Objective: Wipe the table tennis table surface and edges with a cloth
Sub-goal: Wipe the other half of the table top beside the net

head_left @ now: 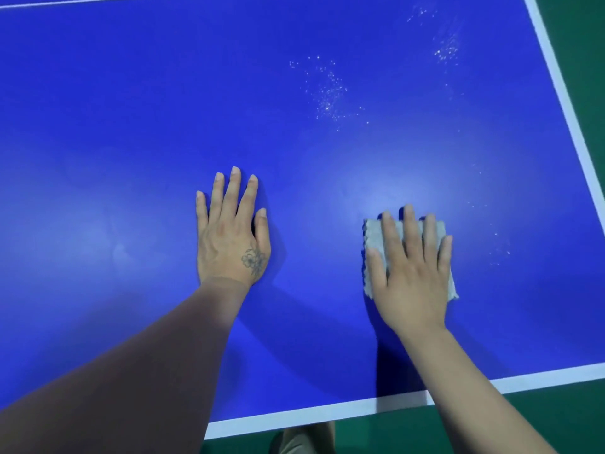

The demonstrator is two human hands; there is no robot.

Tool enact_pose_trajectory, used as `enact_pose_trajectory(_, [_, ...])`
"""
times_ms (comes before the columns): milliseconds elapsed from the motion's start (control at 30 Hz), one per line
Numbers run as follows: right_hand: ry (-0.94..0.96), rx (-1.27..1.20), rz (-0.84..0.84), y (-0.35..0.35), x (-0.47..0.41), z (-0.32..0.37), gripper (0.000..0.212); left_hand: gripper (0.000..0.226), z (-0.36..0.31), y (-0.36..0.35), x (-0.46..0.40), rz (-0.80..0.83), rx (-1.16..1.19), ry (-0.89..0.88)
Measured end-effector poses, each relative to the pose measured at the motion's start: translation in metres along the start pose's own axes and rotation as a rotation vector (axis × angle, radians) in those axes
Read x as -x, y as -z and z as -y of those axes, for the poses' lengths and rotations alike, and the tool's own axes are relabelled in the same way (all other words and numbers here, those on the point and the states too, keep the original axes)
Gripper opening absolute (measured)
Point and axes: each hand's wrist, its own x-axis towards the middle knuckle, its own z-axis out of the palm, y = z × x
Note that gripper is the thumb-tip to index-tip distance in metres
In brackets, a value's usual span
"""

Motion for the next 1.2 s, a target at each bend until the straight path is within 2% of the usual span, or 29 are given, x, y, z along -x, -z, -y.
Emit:
enact_pose_trajectory(167, [-0.077, -0.072, -0.045, -0.004, -0.080, 0.046, 0.064, 0.057, 0.000, 0.000, -0.001, -0.009, -0.014, -0.009])
enact_pose_trajectory(367, [0.134, -0.069, -0.048, -0.005, -0.090, 0.110, 0.065, 0.056, -0.002, 0.001, -0.001, -0.037, -0.003, -0.004])
enact_pose_trajectory(633, [0.288, -0.071, 0.018, -0.002, -0.050, 0.079, 0.061, 0.051, -0.008, 0.005, -0.010, -0.067, 0.004, 0.050])
enact_pose_trajectory(767, [0.234, -0.093, 0.015, 0.000, -0.065, 0.058, 0.062, 0.034, -0.017, 0.009, -0.052, -0.148, 0.009, 0.100])
enact_pose_trajectory(833, [0.175, -0.085, -0.004, 0.002, -0.083, 0.049, 0.064, 0.033, -0.017, 0.007, -0.078, -0.174, 0.017, 0.107])
enact_pose_trajectory(1067, [-0.094, -0.093, -0.064, 0.004, -0.174, 0.055, 0.080, 0.067, -0.021, -0.011, -0.171, -0.055, 0.006, 0.128])
enact_pose_trajectory(1200, [-0.112, -0.102, -0.071, 0.003, -0.205, 0.090, 0.084, 0.066, -0.022, -0.023, -0.189, -0.007, -0.043, 0.137])
